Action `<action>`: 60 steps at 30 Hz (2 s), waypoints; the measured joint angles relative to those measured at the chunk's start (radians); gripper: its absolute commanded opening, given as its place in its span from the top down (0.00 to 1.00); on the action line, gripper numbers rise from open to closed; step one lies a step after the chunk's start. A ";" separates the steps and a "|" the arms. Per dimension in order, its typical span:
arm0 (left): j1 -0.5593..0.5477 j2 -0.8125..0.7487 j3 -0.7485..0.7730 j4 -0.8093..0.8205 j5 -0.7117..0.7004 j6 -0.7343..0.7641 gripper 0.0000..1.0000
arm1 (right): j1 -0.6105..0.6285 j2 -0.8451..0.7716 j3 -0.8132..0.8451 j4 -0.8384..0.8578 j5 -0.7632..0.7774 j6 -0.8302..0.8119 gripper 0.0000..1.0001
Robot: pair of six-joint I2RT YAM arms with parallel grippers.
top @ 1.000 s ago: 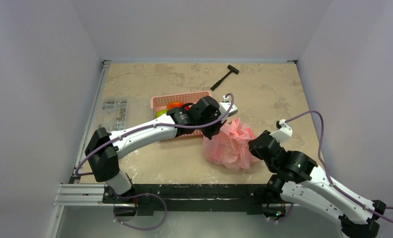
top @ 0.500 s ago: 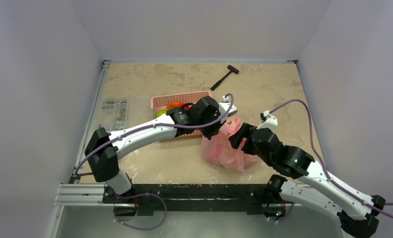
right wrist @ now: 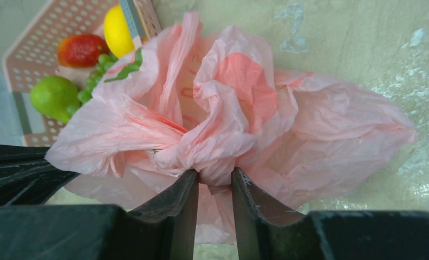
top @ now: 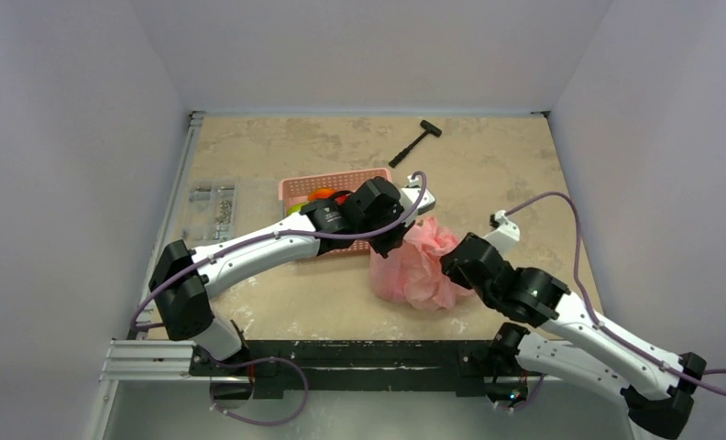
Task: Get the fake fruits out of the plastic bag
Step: Untie the plastic bag at the center of the board.
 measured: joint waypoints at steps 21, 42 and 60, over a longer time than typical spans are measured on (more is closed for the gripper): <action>0.000 -0.044 -0.039 0.055 0.045 -0.005 0.40 | 0.000 -0.327 0.033 -0.122 0.195 -0.036 1.00; 0.001 -0.031 -0.035 0.071 0.072 0.000 0.99 | 0.000 -0.247 -0.027 0.327 -0.231 -0.529 1.00; 0.048 -0.093 -0.065 0.104 -0.065 -0.006 1.00 | -0.002 -0.433 0.021 -0.130 0.190 0.102 0.99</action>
